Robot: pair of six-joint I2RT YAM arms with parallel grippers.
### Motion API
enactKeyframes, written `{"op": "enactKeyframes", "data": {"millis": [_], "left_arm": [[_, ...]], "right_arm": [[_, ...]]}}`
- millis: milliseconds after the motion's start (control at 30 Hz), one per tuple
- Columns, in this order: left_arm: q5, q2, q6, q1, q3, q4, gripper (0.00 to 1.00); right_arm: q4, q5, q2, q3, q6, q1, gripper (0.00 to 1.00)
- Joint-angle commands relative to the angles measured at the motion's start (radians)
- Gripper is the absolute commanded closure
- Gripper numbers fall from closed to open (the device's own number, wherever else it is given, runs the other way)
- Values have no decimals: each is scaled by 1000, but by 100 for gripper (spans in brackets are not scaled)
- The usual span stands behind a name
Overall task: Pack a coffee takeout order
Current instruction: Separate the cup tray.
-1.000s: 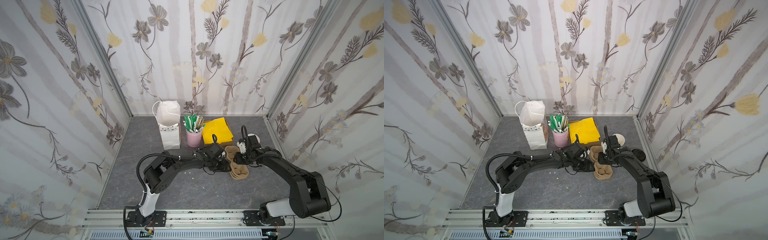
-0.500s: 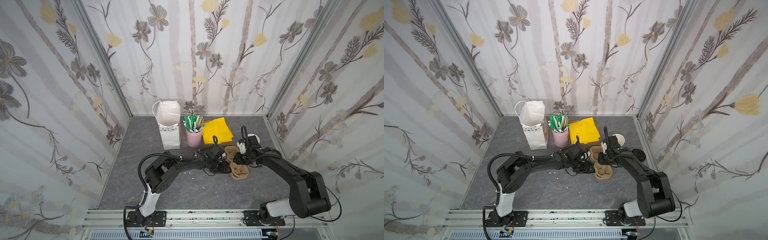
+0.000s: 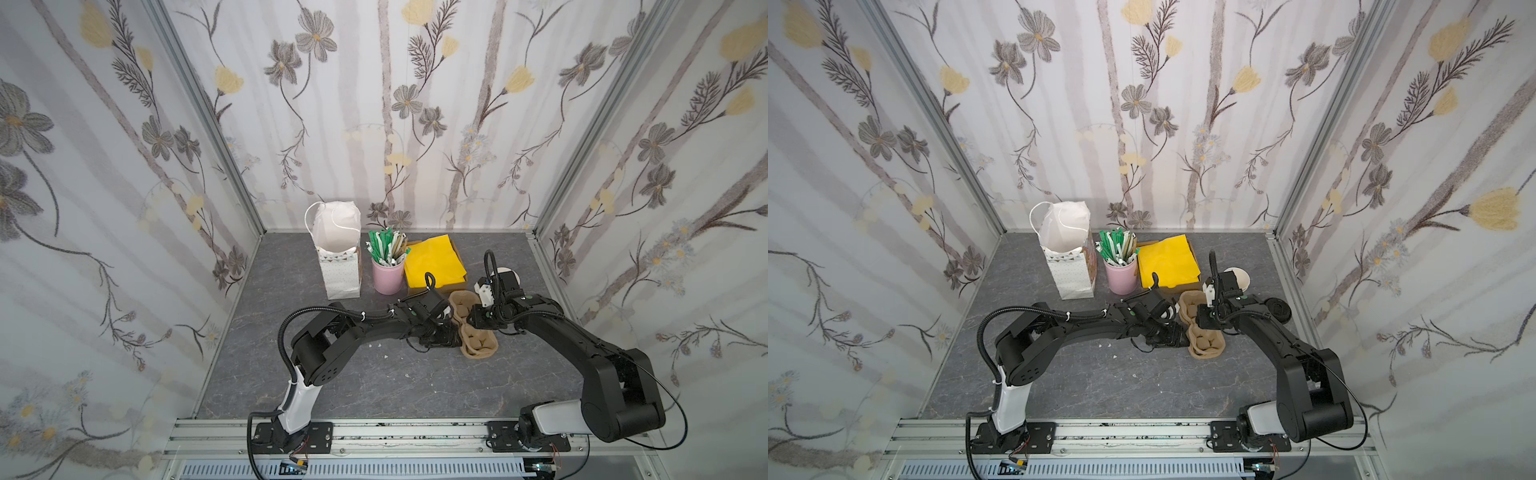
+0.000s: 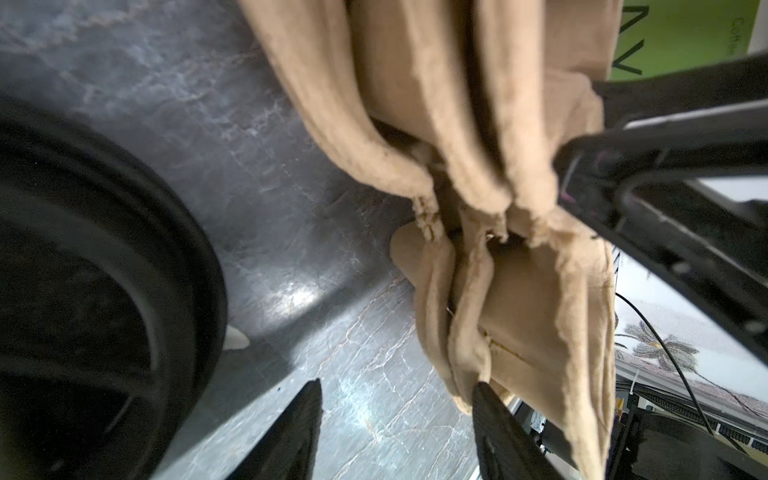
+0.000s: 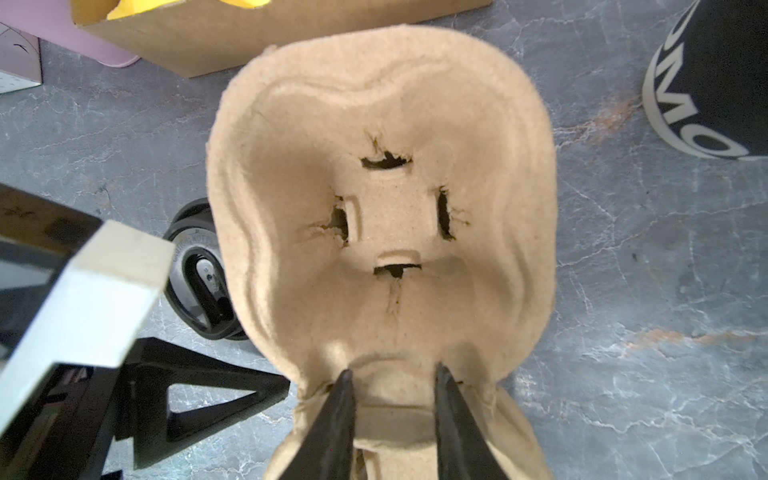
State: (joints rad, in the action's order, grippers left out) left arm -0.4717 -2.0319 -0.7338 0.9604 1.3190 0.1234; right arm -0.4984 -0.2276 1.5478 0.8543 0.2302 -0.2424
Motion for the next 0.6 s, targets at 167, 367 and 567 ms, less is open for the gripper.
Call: {"op": "enactKeyframes", "data": {"millis": [167,367,567], "left_arm": [[14,-7,-3,0,14,-2,40],[18,-13,-4,0,24,1,40],[25,-21,-7,0,32,5,39]], "right_arm": [[18,-25,-8,9,-1,1,70],[8,-29,-8,10,-8,2,71],[-7,-41,-15,6,-21,15,71]]}}
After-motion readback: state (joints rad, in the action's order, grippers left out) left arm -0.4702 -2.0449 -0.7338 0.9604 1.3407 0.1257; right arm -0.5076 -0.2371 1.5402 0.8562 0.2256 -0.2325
